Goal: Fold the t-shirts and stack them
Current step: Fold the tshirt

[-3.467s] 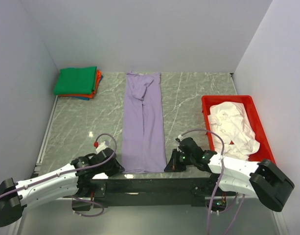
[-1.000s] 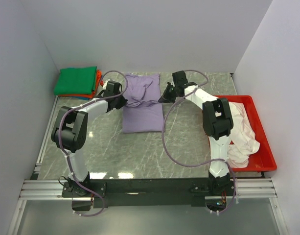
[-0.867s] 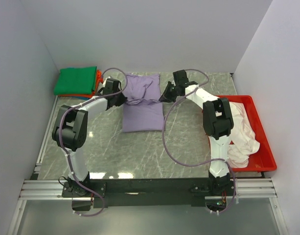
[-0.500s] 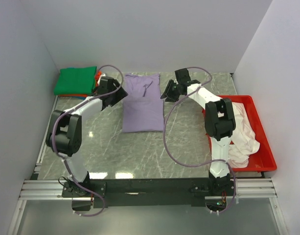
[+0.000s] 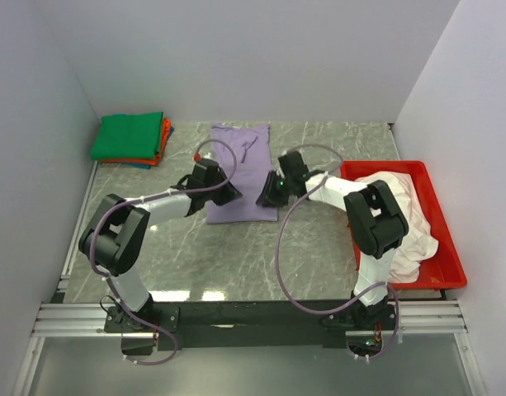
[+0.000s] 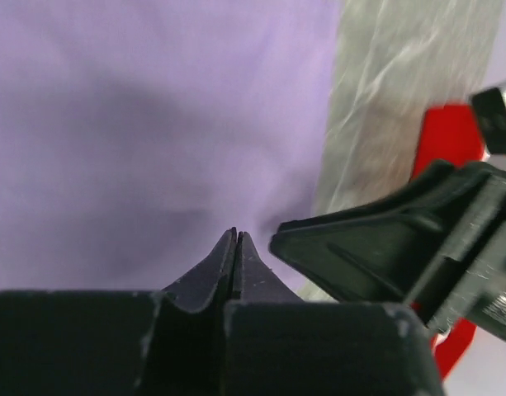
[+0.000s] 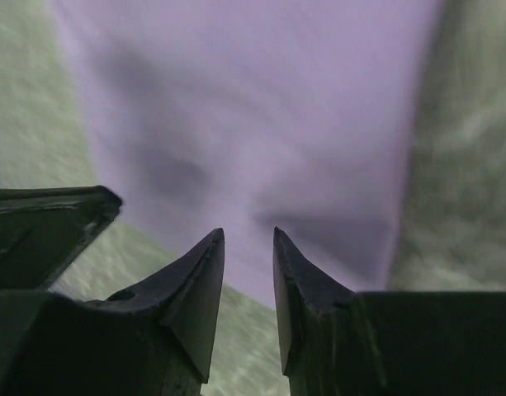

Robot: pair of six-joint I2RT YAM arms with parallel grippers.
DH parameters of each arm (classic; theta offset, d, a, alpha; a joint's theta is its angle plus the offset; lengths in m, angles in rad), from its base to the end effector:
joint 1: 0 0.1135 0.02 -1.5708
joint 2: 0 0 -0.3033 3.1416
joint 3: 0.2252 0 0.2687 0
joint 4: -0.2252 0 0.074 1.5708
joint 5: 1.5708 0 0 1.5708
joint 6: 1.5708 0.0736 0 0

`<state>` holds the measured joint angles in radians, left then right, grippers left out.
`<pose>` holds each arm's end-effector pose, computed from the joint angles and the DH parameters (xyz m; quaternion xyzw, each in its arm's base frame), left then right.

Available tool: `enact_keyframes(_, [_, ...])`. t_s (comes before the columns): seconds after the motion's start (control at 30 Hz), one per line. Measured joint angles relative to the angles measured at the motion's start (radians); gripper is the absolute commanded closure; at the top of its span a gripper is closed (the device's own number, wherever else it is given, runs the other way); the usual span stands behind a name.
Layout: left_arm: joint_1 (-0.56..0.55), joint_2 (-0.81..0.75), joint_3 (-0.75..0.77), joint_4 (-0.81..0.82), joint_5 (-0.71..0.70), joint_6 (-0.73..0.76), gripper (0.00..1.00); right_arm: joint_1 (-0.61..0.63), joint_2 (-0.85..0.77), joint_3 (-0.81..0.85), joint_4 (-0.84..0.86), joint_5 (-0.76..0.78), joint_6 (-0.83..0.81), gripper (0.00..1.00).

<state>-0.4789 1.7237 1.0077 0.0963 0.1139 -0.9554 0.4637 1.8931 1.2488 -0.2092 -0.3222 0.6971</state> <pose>0.3715 -0.2023 0.2012 -0.1841 0.8687 -0.3386 0.3112 0.3975 0.2248 0.1835 0.0517 0.9245 0.3156 0.2074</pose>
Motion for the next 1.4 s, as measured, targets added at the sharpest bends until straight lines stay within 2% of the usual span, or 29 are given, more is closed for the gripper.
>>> enact_keyframes(0.13, [-0.025, 0.008, -0.116, 0.053, 0.048, -0.016, 0.99, 0.003, -0.004, -0.169, 0.077, -0.057, 0.037, 0.64])
enact_keyframes(0.33, [-0.023, 0.006, -0.235, 0.103, 0.061, -0.034, 0.99, -0.023, -0.063, -0.262, 0.144, -0.065, 0.05, 0.64])
enact_keyframes(0.57, [-0.016, -0.063, -0.304, 0.117, 0.053, -0.034, 0.99, -0.037, -0.09, -0.29, 0.143, -0.052, 0.045, 0.64])
enact_keyframes(0.73, [0.005, -0.167, -0.334, 0.082, 0.029, -0.033, 0.91, -0.047, -0.137, -0.331, 0.137, -0.042, 0.042, 0.64])
enact_keyframes(0.93, [0.033, -0.248, -0.353, 0.057, -0.032, -0.029, 0.93, -0.066, -0.228, -0.383, 0.119, -0.04, 0.042, 0.64])
enact_keyframes(1.4, [0.054, -0.244, -0.483, 0.08, -0.059, -0.061, 0.96, -0.069, -0.239, -0.468, 0.145, -0.041, 0.046, 0.64])
